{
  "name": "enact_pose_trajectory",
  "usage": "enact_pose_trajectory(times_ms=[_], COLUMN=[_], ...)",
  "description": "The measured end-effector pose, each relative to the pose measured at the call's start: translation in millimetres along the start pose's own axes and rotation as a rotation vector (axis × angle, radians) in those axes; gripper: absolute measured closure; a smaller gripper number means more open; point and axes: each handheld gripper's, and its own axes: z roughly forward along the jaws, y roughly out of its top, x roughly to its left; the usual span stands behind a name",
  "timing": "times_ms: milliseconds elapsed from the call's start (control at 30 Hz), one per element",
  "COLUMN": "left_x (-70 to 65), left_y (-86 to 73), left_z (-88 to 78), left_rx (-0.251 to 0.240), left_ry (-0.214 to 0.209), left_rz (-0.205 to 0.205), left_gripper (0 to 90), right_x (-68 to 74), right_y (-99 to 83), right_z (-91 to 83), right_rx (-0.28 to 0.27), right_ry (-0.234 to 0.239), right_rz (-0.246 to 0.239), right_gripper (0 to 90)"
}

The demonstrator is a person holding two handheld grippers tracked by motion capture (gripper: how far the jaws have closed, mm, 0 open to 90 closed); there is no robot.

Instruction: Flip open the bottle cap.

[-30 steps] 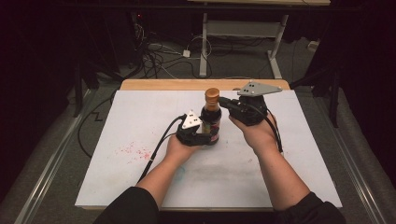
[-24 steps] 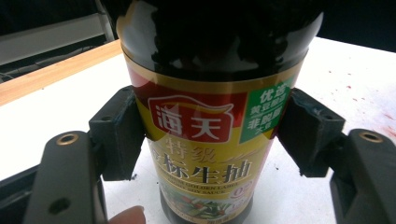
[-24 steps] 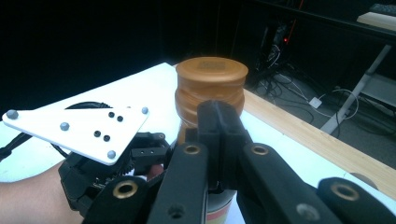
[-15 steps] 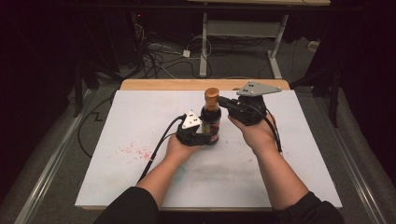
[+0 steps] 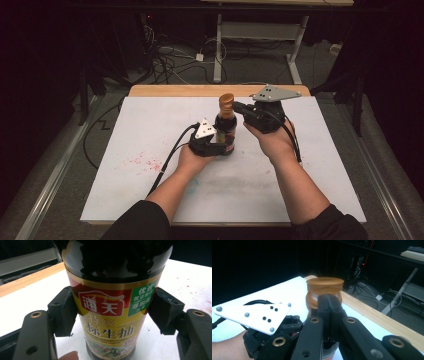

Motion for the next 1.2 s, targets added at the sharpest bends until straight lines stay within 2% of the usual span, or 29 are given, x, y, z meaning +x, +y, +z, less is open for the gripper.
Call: enact_pose_trajectory(times_ms=[433, 1200], left_x=[-0.4, -1.8], left_y=[-0.3, -0.9], left_z=[0.2, -0.5], left_rx=[-0.011, -0.006], left_ry=[0.003, 0.006], left_rz=[-0.012, 0.002], left_gripper=[28.5, 28.5], right_x=[0.7, 4.8], right_y=[6.9, 20.6], right_z=[0.9, 2.8], right_rx=[-0.003, -0.022], right_ry=[-0.006, -0.008], right_rz=[-0.006, -0.021], right_gripper=[90.0, 90.0])
